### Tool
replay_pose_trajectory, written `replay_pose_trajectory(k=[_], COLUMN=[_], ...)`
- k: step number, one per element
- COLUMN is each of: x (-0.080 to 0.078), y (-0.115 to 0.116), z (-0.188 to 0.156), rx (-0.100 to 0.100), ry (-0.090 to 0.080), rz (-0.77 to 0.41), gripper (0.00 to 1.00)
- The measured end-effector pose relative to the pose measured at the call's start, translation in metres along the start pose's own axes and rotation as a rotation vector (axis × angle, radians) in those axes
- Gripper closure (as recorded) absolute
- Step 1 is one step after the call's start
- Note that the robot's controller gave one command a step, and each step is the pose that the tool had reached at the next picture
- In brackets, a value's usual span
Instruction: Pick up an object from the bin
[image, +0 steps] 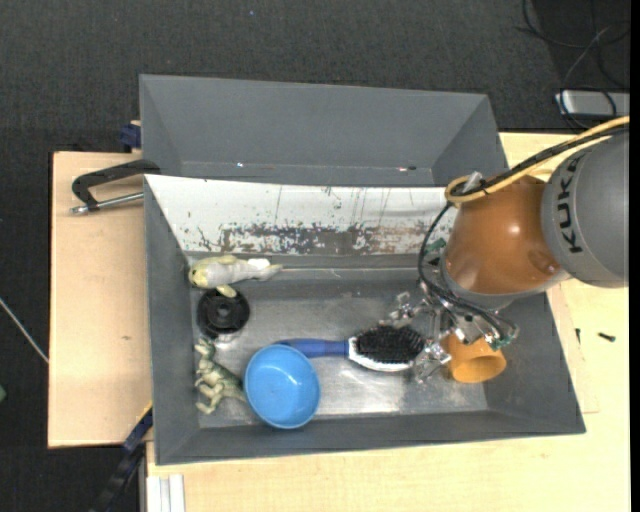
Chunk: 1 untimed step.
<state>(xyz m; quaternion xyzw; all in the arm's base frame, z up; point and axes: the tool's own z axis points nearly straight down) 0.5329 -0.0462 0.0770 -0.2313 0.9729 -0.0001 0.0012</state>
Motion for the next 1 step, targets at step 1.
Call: replay_pose_trajectory(k=[1], x=[-0.0142], y=[-0.0038], z=[-0.1642], rx=[0.006], ry=[-0.01], rz=[-0.032], gripper=[1.0])
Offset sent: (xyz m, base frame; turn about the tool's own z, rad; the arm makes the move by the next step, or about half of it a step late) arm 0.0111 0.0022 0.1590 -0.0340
